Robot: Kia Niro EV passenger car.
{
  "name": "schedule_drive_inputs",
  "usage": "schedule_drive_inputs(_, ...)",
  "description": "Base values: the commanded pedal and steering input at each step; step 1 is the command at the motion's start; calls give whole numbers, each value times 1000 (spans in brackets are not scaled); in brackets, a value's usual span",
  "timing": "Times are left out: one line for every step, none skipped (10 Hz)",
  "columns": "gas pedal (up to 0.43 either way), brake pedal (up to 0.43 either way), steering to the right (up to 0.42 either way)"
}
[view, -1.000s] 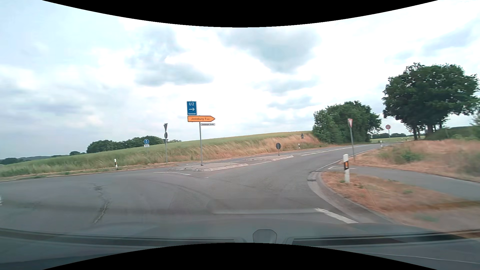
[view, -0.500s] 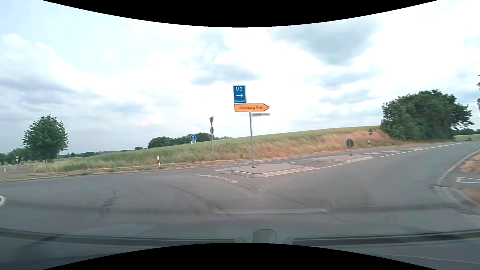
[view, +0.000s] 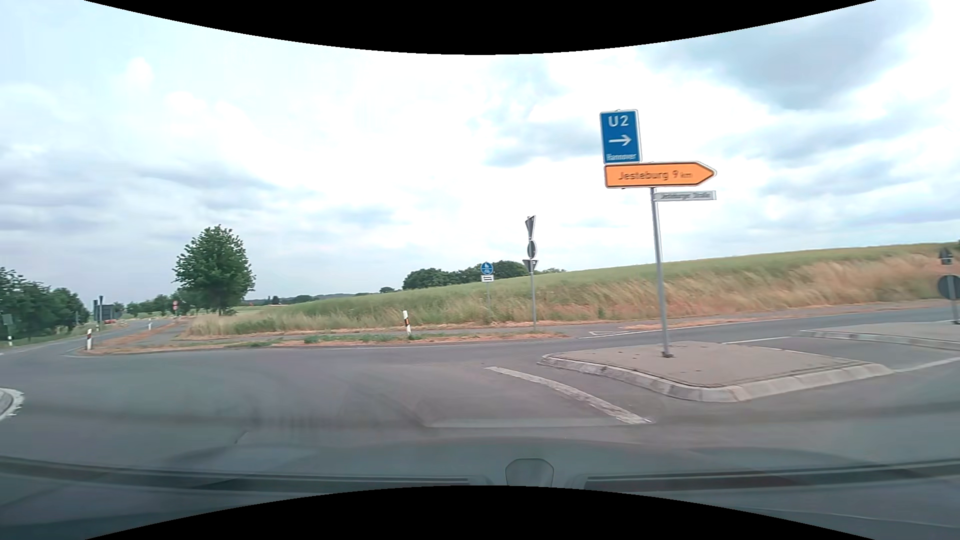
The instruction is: Follow the waypoints while adhering to traffic rules and regulations
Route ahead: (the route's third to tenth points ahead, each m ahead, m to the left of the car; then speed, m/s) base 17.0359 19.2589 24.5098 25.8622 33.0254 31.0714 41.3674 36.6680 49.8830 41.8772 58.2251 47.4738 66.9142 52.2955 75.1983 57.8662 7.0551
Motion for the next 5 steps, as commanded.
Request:
schedule_drive_inputs(150, 0, -298)
schedule_drive_inputs(150, 0, -297)
schedule_drive_inputs(150, 0, -297)
schedule_drive_inputs(150, 0, -295)
schedule_drive_inputs(150, 0, -291)
